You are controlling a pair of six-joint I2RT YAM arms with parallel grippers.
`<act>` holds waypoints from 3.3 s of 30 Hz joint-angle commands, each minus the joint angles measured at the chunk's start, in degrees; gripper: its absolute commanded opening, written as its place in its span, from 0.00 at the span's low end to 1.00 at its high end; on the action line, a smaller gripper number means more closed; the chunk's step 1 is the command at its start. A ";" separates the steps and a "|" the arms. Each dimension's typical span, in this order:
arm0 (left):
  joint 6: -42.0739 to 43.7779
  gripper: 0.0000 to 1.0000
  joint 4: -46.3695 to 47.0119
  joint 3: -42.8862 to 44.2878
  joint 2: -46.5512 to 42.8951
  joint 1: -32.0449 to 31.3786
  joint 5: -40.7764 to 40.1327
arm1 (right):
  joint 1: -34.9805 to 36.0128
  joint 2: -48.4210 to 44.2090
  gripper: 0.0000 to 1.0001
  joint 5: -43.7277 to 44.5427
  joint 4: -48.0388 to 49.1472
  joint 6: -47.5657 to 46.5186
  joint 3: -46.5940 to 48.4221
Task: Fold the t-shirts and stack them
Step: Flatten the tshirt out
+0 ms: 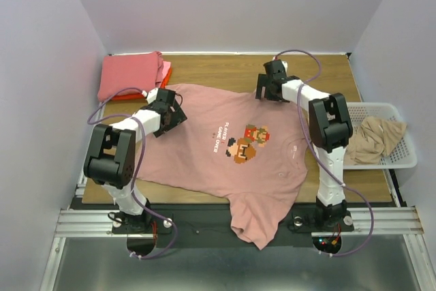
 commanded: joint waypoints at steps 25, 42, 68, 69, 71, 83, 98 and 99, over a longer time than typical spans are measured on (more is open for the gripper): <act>1.85 0.98 -2.41 16.80 11.24 0.88 -0.03 | -5.30 25.12 1.00 -6.31 0.91 -10.58 41.08; -13.35 0.98 -20.60 -10.07 -25.04 3.25 -8.56 | 2.06 -19.79 1.00 -6.67 0.56 -4.45 -2.39; -19.78 0.00 -17.35 -25.21 -29.28 6.50 -4.78 | 13.40 -55.41 1.00 -3.78 -2.85 13.76 -42.60; -19.60 0.00 -17.26 -25.21 -29.63 6.50 -4.69 | 16.72 -55.32 1.00 -2.64 -4.43 13.94 -41.99; -19.42 0.00 -17.09 -25.48 -30.51 6.50 -4.86 | 20.60 -54.97 1.00 0.88 -10.14 15.34 -41.54; -18.28 0.00 -15.15 -26.44 -35.70 6.59 -5.66 | 35.30 -64.08 1.00 -0.68 -36.43 37.74 -53.92; -18.72 0.00 -14.54 -27.76 -37.11 6.59 -5.13 | 35.65 -58.58 0.81 -12.09 -32.50 32.14 -55.86; -18.72 0.00 -14.62 -27.67 -37.28 6.59 -5.13 | 35.65 -57.88 0.81 -13.77 -28.74 31.35 -56.56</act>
